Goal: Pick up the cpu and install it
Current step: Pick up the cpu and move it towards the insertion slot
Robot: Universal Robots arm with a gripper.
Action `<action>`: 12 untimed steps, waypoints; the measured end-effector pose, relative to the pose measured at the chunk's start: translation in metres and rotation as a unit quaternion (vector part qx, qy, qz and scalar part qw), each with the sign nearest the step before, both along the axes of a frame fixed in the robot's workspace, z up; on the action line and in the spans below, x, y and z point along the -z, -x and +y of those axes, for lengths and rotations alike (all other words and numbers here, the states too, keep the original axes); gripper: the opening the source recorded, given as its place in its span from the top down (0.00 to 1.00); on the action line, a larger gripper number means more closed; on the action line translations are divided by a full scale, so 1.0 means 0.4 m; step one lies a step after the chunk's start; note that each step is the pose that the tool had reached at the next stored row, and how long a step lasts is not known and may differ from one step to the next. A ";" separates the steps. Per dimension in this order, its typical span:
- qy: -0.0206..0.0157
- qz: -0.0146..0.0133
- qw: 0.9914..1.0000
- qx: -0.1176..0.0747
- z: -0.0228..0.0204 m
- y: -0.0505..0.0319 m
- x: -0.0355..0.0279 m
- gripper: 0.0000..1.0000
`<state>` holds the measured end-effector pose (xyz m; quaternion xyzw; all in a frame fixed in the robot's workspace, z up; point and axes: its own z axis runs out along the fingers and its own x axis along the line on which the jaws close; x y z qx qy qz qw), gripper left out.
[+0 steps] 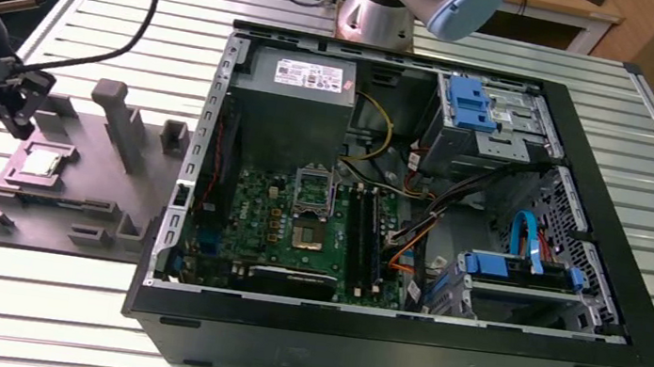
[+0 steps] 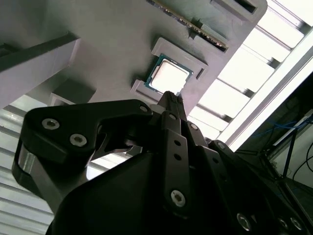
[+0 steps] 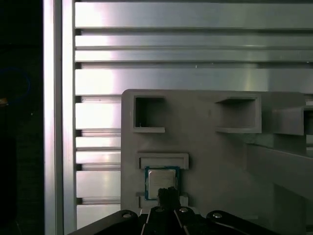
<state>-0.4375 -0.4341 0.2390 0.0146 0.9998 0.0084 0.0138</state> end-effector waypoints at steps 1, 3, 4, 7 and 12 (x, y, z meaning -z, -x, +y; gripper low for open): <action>0.000 0.000 1.000 0.000 0.000 0.002 0.004 0.90; 0.000 0.000 1.000 0.000 0.000 0.006 0.013 0.90; 0.000 0.000 1.000 0.000 0.000 0.009 0.018 0.90; 0.000 0.000 1.000 0.000 0.000 0.012 0.023 0.90; 0.000 0.000 1.000 0.000 0.000 0.008 0.026 0.90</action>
